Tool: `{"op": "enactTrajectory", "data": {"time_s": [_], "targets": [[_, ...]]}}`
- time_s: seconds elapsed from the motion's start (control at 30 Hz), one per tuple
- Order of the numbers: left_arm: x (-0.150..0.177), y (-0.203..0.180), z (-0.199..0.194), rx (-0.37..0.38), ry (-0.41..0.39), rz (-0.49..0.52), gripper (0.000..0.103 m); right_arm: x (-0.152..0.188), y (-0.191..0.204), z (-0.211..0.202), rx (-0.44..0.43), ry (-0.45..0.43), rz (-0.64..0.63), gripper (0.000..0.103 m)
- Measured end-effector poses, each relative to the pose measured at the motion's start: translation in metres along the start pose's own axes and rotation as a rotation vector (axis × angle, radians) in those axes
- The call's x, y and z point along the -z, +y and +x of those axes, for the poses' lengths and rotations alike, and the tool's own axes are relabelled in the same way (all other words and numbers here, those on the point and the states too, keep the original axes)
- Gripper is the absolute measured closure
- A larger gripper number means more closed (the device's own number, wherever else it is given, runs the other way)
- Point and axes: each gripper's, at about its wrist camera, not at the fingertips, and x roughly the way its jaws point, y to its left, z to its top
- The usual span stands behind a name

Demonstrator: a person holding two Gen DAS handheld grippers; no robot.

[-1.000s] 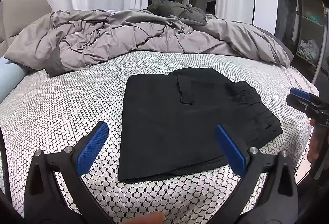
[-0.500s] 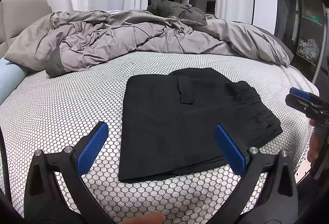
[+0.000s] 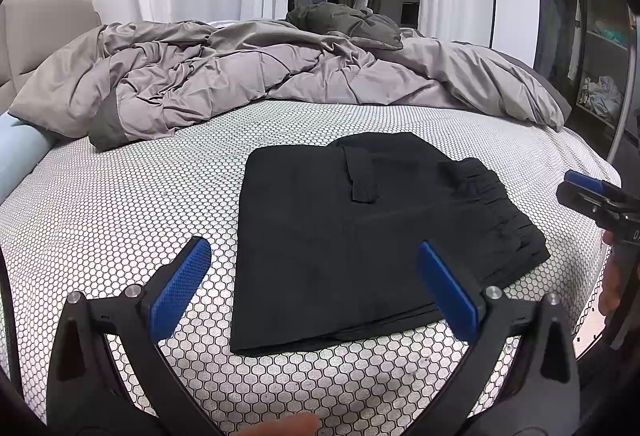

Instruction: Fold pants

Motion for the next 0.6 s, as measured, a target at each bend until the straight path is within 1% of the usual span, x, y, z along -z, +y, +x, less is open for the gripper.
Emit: {"op": "enactTrajectory", "data": {"time_s": [0.6], "targets": [[-0.0017, 0.0045, 0.0025, 0.002, -0.002, 0.005, 0.001, 0.0003, -0.0035, 0.0017, -0.008, 0.000, 0.001, 0.000]]}}
